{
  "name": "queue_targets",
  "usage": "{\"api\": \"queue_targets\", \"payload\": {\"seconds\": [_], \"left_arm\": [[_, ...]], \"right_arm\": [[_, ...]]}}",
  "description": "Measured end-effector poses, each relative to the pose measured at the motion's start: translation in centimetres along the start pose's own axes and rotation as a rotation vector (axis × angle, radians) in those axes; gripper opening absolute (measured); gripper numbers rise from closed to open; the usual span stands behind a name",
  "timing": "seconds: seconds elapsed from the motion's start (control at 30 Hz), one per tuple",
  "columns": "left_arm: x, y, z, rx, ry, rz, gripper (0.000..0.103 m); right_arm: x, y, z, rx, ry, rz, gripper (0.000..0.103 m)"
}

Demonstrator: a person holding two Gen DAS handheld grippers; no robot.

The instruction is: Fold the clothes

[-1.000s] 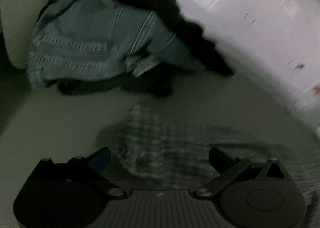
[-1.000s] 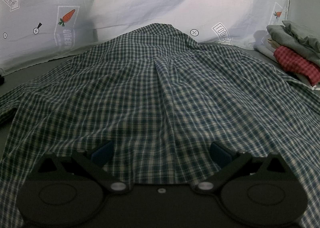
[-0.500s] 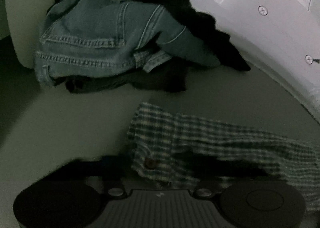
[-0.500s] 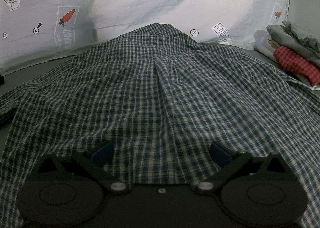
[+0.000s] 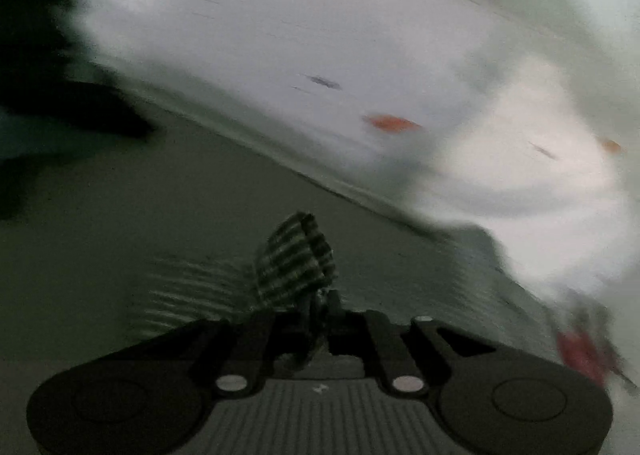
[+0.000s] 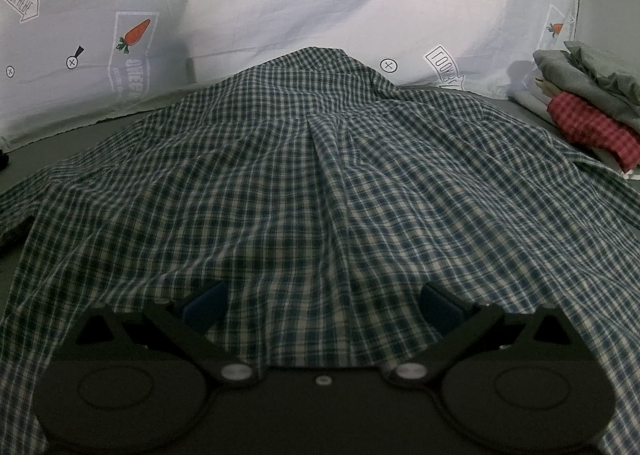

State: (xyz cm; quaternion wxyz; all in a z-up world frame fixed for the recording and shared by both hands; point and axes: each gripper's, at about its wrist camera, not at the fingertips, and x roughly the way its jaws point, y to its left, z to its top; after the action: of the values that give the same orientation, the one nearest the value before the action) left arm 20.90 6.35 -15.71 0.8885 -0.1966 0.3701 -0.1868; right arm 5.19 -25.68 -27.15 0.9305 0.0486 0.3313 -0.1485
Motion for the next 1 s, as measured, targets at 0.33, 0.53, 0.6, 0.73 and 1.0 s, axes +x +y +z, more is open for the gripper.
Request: {"api": "queue_targets", "payload": {"seconds": [0.33,0.53,0.6,0.73,1.0], "left_arm": [[0.9,-0.7,-1.7,0.044,0.11,0.039,0.072],[-0.6,3.1,-1.9,-0.008,0.101,0.211,0.075],[-0.5,4.1,-2.3,-0.025,0.116,0.258,0.077],[0.4,5.8,-2.9,-0.057,0.163,0.345,0.077],[1.8,8.4,-2.8,-0.128,0.195,0.446,0.081]], "right_arm": [[0.0,0.1,0.1,0.002,0.003,0.001,0.103],[0.6,-0.1,2.0,0.05,0.104,0.011,0.103],[0.4,-0.7,3.3,0.136,0.112,0.086,0.099],[0.0,-0.9,5.5,0.361,0.08,0.293,0.074],[4.6,5.0,5.8,0.708,0.369,0.753,0.021]]}}
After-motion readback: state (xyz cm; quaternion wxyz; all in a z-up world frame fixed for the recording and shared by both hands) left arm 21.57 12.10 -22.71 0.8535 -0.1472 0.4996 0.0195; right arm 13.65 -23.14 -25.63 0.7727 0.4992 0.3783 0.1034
